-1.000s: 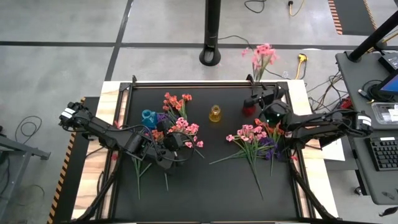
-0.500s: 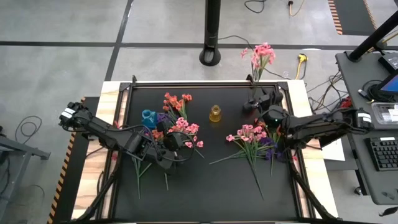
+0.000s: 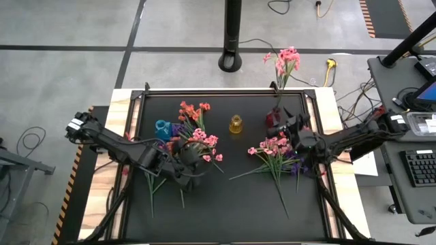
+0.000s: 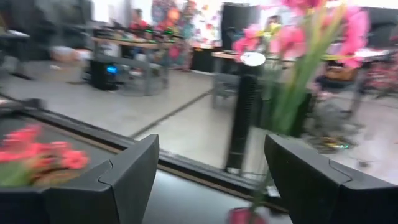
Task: Sort flowers into vase by color
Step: Put the bottom left orange flowers into the yellow flower vase
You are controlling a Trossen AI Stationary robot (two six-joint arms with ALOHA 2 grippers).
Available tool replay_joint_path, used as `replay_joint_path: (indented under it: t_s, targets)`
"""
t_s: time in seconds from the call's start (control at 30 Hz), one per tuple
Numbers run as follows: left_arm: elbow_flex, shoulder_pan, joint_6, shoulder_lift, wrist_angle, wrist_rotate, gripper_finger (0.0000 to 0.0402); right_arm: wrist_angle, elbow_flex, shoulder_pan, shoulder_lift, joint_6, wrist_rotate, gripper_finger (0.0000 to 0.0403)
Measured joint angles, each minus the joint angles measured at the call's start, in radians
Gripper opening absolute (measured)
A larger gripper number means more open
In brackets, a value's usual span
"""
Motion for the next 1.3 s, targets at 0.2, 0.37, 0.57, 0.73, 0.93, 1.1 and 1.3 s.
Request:
replay_joint_path:
  t_s: [0.2,0.37,0.57,0.73,0.93,1.1,1.3]
  targets:
    - [-0.001,0.003,-0.225,0.082,-0.226,0.224,0.0000,-0.010,0.000,0.161,0.016,0.136,-0.037,0.0285]
    - [-0.001,0.003,-0.349,0.172,-0.358,0.421,0.0000,-0.028,0.001,0.257,0.040,0.224,-0.117,0.0278]
    - [0.012,-0.002,-0.480,0.270,-0.360,0.455,0.0000,-0.092,0.051,0.319,0.060,0.250,-0.210,0.0264]
    - [0.026,-0.017,-0.546,0.316,-0.365,0.564,0.0018,-0.370,0.173,0.349,0.060,0.323,-0.247,0.0258]
    - [0.033,-0.042,-0.659,0.325,-0.377,0.561,0.0080,-0.757,0.319,0.355,0.079,0.452,-0.258,0.0261]
    - [0.033,-0.065,-0.807,0.324,-0.372,0.448,0.0137,-0.914,0.389,0.361,0.082,0.505,-0.338,0.0258]
    - [0.032,-0.072,-0.942,0.325,-0.354,0.338,0.0185,-0.942,0.399,0.371,0.082,0.507,-0.404,0.0261]
